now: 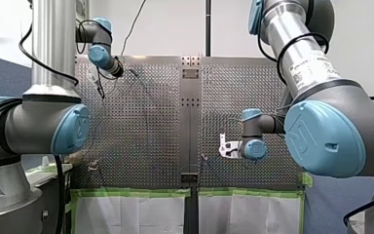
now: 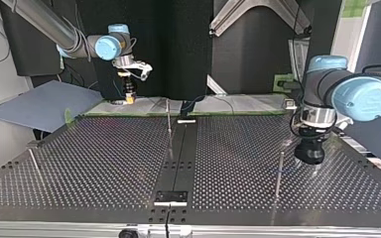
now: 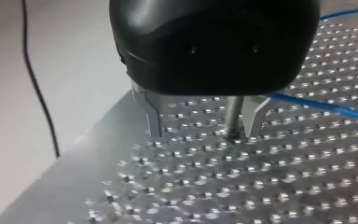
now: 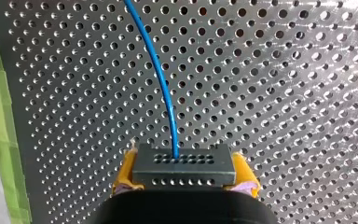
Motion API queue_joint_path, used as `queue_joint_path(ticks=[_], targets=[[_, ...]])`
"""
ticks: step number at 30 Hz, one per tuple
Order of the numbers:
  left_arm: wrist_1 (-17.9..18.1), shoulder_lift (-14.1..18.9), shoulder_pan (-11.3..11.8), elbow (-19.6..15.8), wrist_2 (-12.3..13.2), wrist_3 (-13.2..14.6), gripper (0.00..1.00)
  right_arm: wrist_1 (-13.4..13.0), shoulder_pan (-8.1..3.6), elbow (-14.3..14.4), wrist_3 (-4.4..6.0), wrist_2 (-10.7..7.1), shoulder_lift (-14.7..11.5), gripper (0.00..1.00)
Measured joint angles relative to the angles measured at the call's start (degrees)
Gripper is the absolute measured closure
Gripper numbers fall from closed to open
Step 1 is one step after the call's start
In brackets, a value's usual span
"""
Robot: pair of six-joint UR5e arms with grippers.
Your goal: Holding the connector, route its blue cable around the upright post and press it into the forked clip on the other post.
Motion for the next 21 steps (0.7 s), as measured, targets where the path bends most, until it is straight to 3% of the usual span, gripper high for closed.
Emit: queue_joint_path(ticks=[9,21], targets=[[-0.2,-0.1,0.9,3.8,0.2,-0.2,0.15,-0.2,-0.01,0.0,0.08,0.01,0.0,1.00],[-1.1,-1.6,-0.3,7.5,1.2,-0.3,0.15,-0.4,0.01,0.0,0.26,-0.02,0.0,1.00]])
